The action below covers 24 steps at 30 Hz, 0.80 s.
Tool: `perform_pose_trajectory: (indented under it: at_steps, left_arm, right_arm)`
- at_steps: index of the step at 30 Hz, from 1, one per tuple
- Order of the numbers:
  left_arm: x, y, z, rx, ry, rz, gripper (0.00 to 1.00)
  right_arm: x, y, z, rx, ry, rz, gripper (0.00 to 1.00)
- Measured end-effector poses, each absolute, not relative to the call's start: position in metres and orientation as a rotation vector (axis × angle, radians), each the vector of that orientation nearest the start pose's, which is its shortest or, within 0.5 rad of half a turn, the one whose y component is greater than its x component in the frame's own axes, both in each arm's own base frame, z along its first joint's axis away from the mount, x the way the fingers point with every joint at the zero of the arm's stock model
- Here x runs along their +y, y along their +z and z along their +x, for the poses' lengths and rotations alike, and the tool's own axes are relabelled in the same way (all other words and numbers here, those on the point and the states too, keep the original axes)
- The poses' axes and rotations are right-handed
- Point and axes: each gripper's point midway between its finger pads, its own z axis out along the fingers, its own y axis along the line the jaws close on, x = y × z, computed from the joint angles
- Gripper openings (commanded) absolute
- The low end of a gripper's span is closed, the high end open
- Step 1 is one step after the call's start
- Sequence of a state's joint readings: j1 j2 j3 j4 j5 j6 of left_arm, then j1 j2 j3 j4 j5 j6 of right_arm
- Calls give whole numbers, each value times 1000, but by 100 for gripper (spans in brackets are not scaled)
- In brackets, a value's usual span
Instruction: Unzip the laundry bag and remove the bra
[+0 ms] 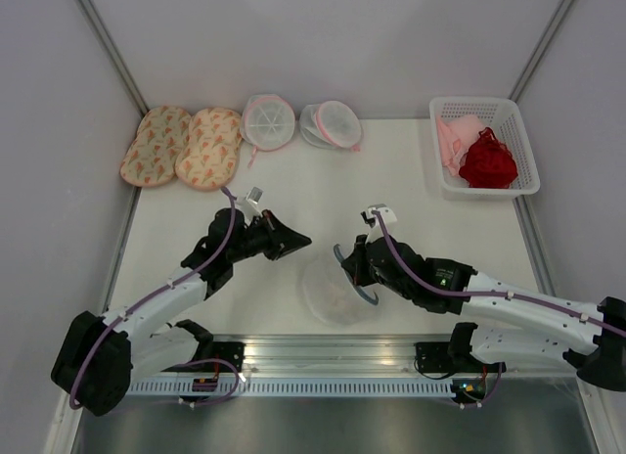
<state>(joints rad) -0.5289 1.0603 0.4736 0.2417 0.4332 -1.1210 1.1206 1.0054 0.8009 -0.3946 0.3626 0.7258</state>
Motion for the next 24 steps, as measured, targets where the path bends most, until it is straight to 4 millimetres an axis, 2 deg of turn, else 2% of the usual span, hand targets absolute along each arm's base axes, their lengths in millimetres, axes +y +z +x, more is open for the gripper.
perform_pose_trajectory:
  at_steps: [1,3,4,5,10,16,19,24]
  left_arm:
    - [-259,174,228,2168,-1456,-303,18]
    - [-261,181,224,2158,-1468,-267,38]
    - [-262,182,221,2160,-1465,-244,52]
    - [-263,181,217,2161,-1459,-205,58]
    - [-274,170,196,2182,-1396,50,63]
    - [-285,150,180,2160,-1306,373,62]
    - [-289,150,172,2072,-1254,537,61]
    - [-277,158,169,1865,-1147,666,60]
  right_arm:
    - [270,180,172,2193,681,-222,0]
    - [270,180,174,2189,679,-222,0]
    - [271,180,176,2186,679,-222,0]
    - [271,181,177,2184,682,-222,0]
    - [270,182,182,2183,692,-212,0]
    - [271,183,184,2189,718,-216,0]
    - [272,182,183,2196,732,-227,1]
    - [277,179,182,2212,756,-249,0]
